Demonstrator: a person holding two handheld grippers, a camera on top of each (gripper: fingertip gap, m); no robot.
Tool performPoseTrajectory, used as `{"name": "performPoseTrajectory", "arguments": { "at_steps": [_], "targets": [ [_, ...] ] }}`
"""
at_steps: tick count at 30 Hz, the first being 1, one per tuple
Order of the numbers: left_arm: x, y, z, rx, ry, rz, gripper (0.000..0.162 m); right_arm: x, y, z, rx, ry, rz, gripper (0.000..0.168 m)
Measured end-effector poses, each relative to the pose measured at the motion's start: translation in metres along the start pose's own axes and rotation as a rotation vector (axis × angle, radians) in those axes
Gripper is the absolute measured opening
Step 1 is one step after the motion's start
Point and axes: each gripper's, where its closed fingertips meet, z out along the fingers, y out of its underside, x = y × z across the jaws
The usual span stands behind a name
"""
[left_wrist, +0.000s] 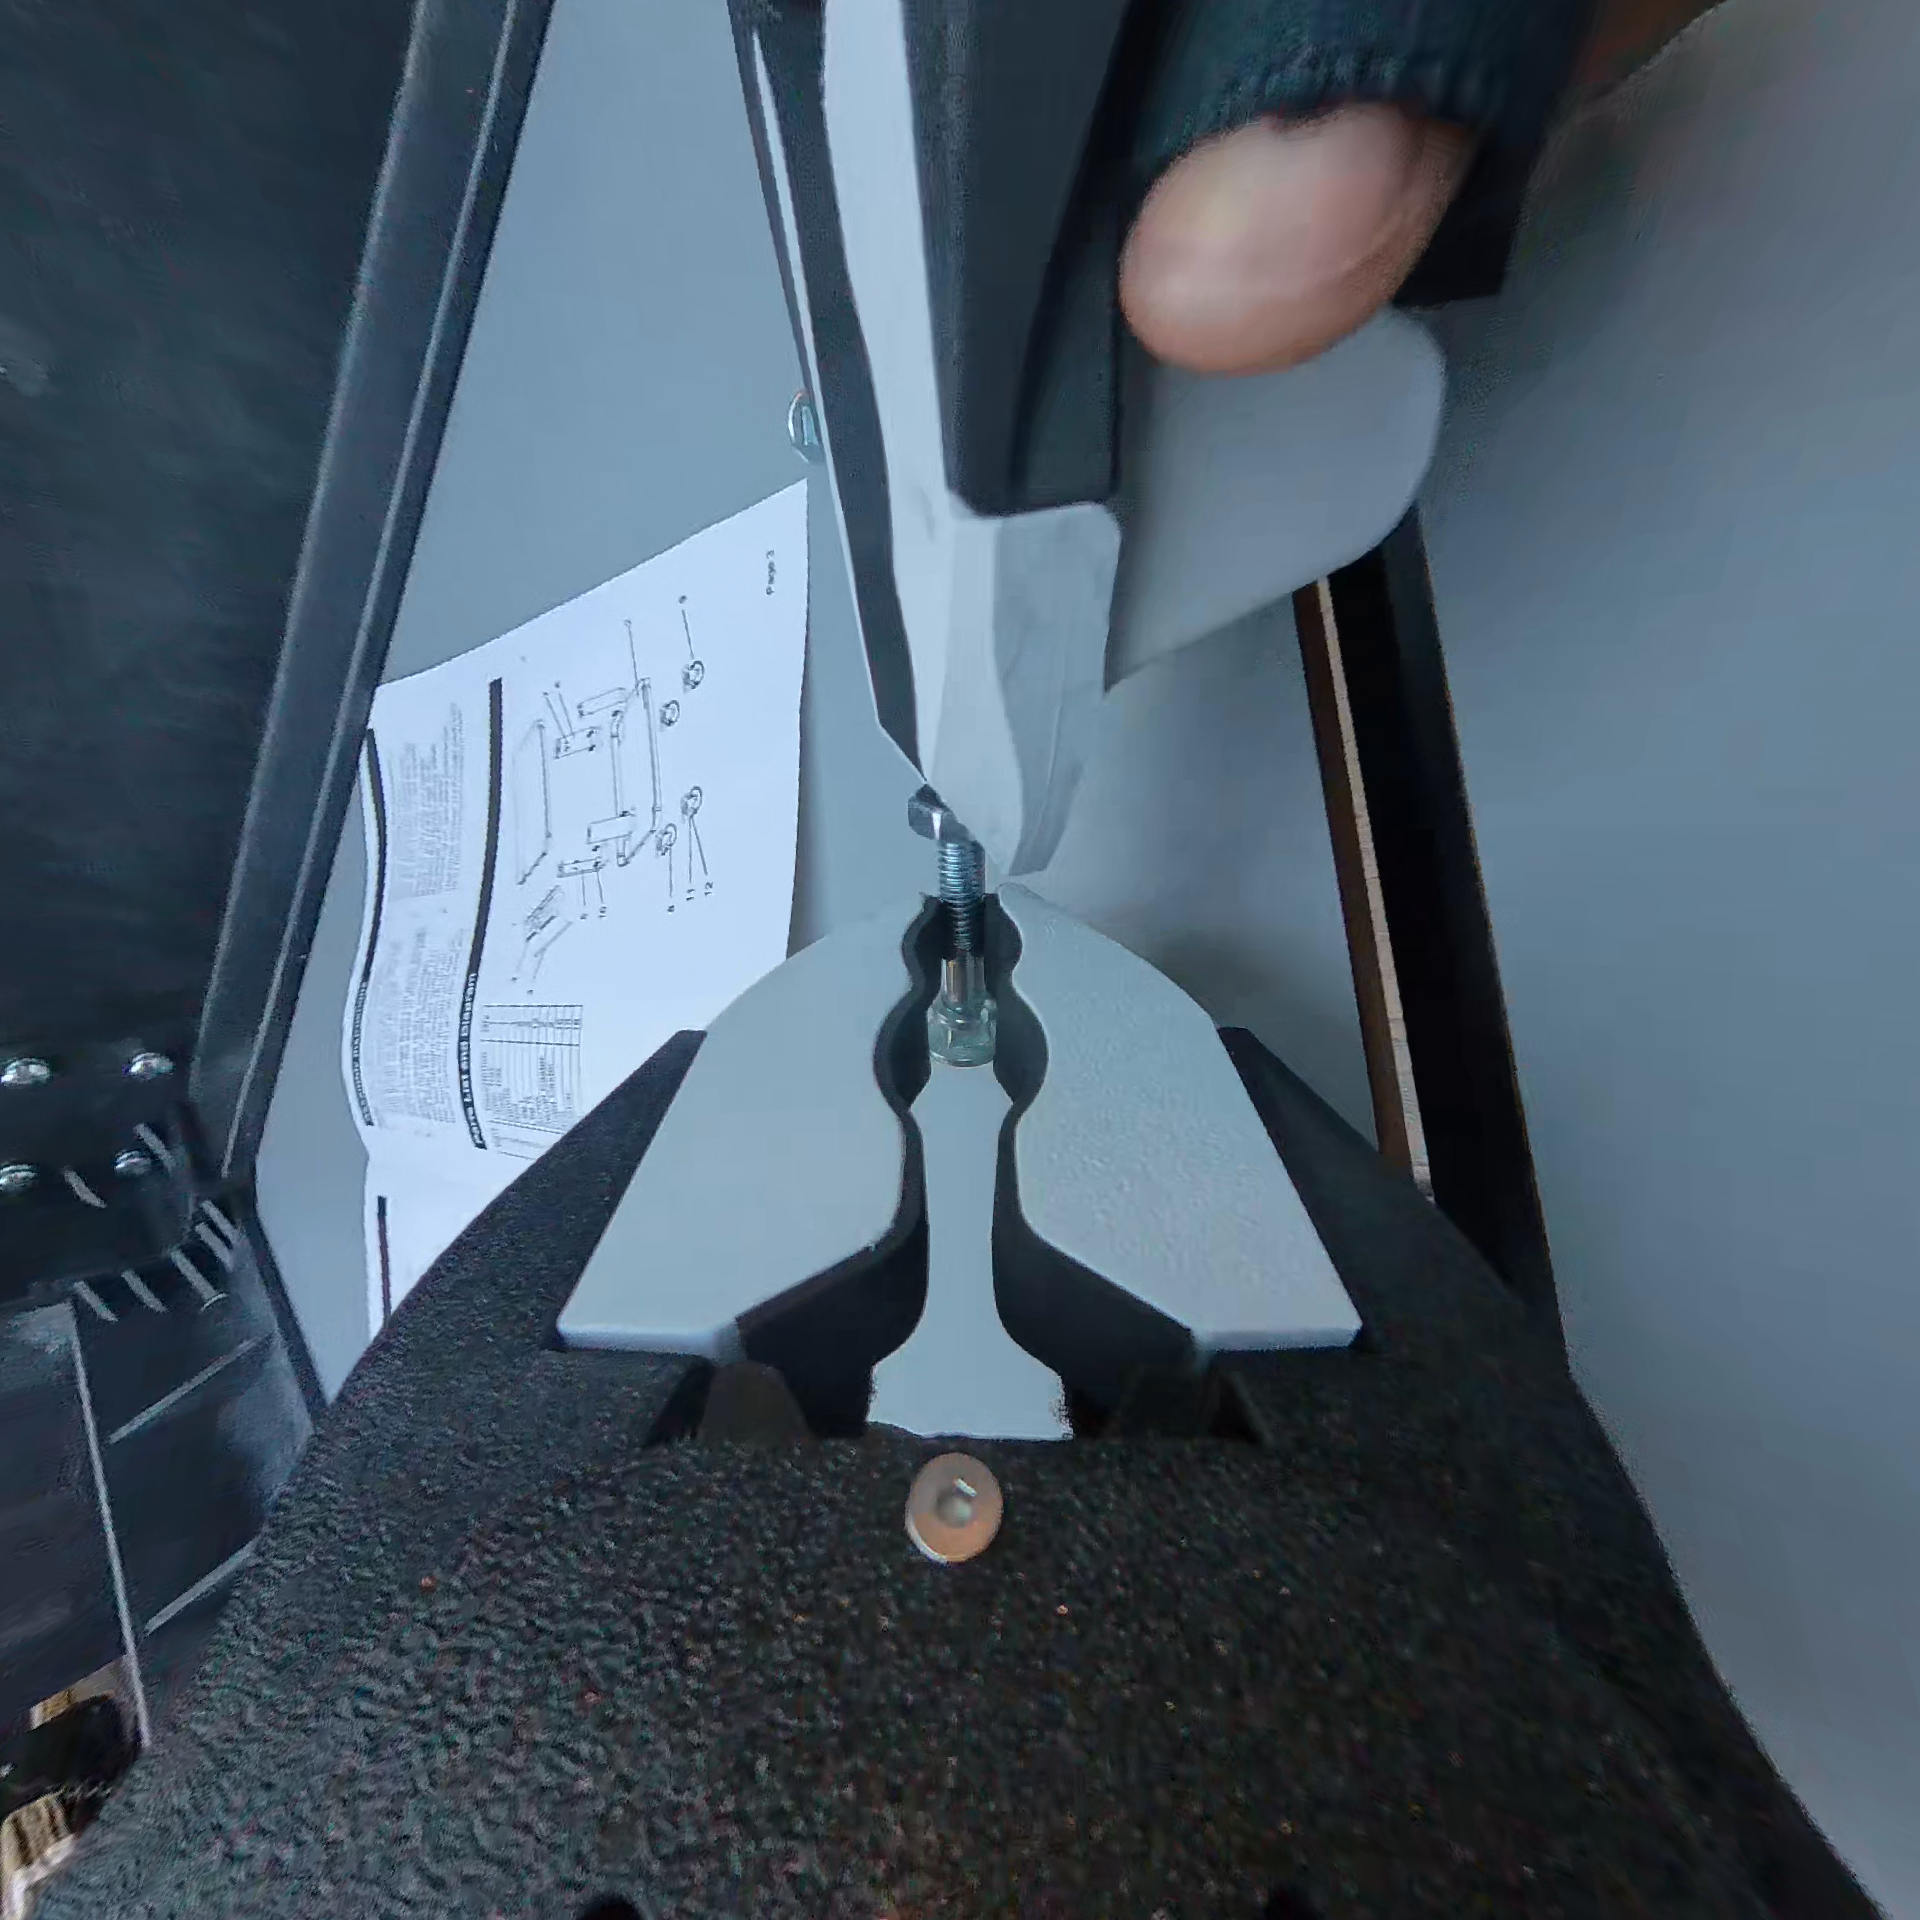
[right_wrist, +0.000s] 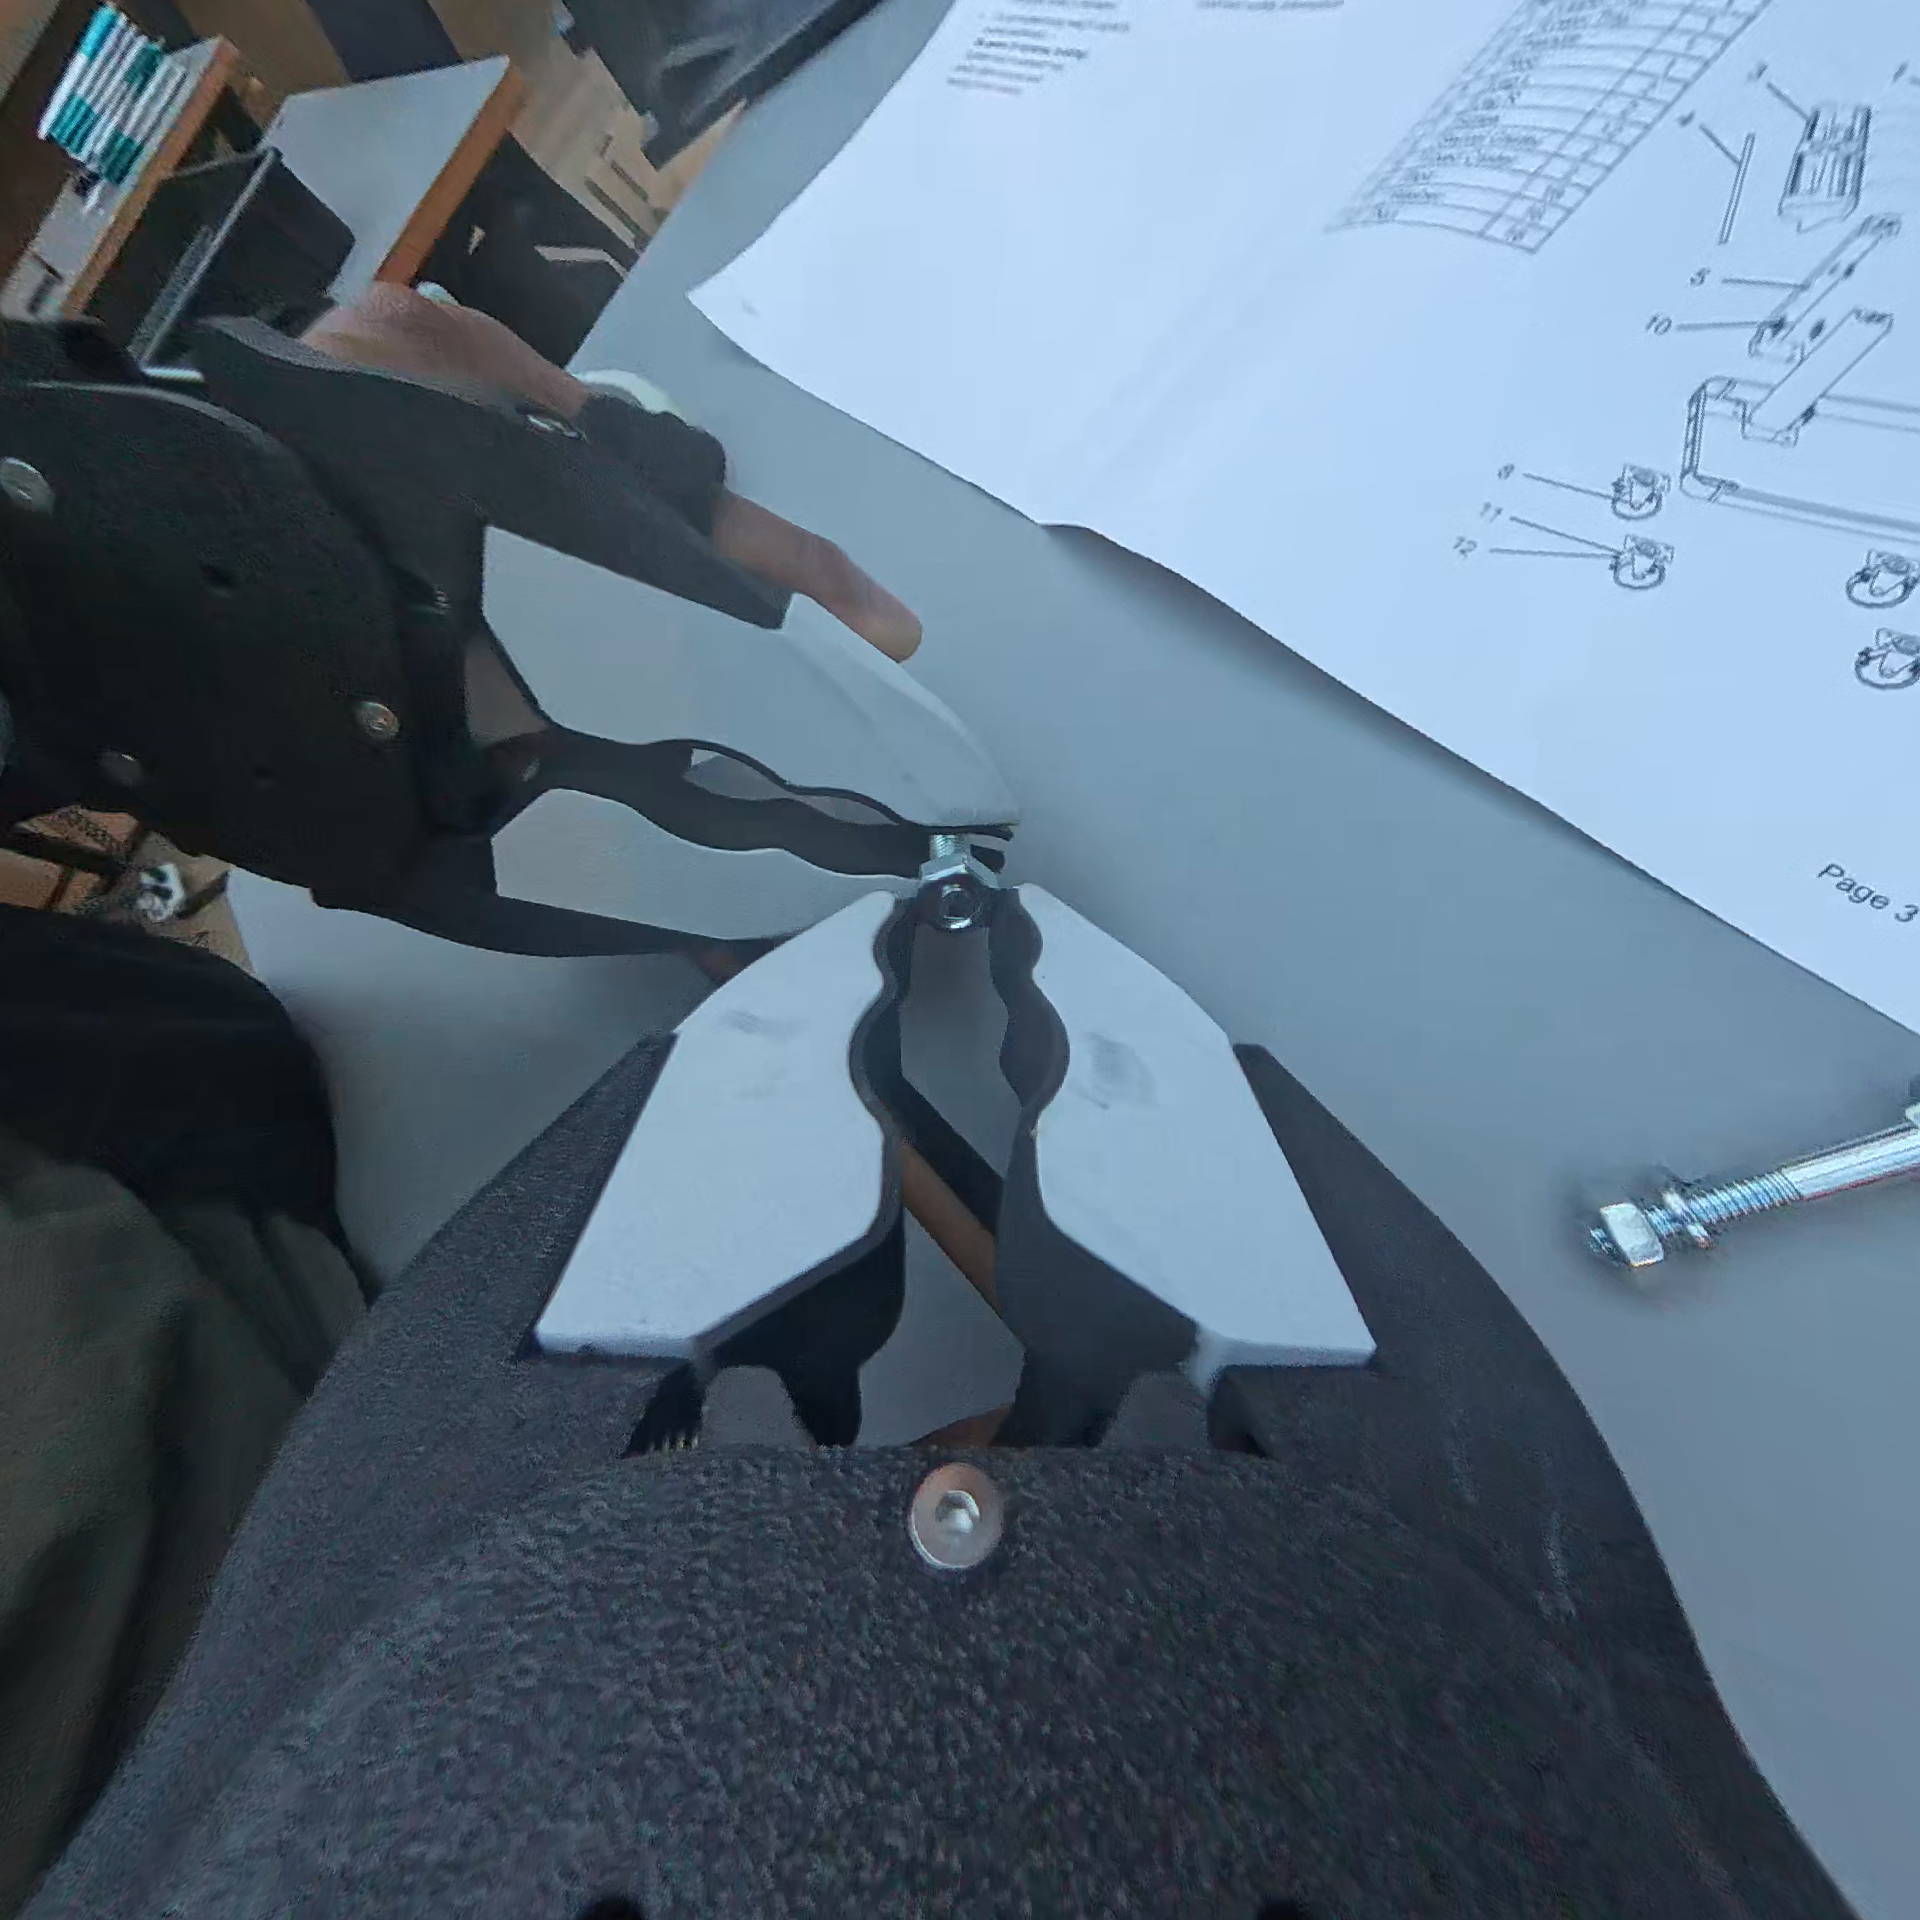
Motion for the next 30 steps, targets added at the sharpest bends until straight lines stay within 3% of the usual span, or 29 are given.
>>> {"name": "performPoseTrajectory", "arguments": {
  "at_steps": [4, 8, 9, 12, 14, 17, 22, 24, 27, 30],
  "targets": [
    [0.006, 0.0, -0.001, 0.02, 0.09, -0.061, 0.007, -0.002, 0.003, 0.0, 0.003, 0.02, -0.173, 0.018],
    [0.029, -0.006, -0.01, 0.085, 0.396, -0.264, 0.007, -0.009, 0.011, -0.002, -0.014, 0.068, -0.738, 0.017],
    [0.03, -0.005, -0.011, 0.089, 0.427, -0.303, 0.007, -0.007, 0.012, -0.002, -0.03, 0.099, -0.793, 0.017],
    [0.022, -0.003, -0.009, 0.087, 0.37, -0.347, 0.007, -0.006, 0.011, -0.004, -0.028, 0.111, -0.608, 0.021],
    [0.014, 0.003, -0.007, 0.049, 0.269, -0.318, 0.007, -0.01, 0.009, -0.006, -0.008, 0.051, -0.362, 0.041],
    [0.01, 0.005, -0.005, 0.015, 0.159, -0.226, 0.007, -0.009, 0.001, -0.009, 0.055, 0.039, -0.176, 0.038],
    [0.016, 0.0, -0.003, 0.008, 0.073, -0.052, 0.007, -0.004, 0.004, -0.001, -0.008, 0.007, -0.027, 0.032],
    [0.014, -0.003, -0.005, 0.015, 0.046, -0.043, 0.007, -0.006, 0.009, 0.002, -0.063, -0.015, -0.026, 0.021],
    [0.012, -0.002, -0.006, 0.018, 0.041, -0.071, 0.007, -0.007, 0.007, 0.002, -0.084, -0.009, -0.124, 0.019],
    [0.015, -0.004, -0.008, 0.059, 0.133, -0.22, 0.007, -0.009, 0.002, 0.0, -0.055, 0.036, -0.443, 0.018]
  ]
}}
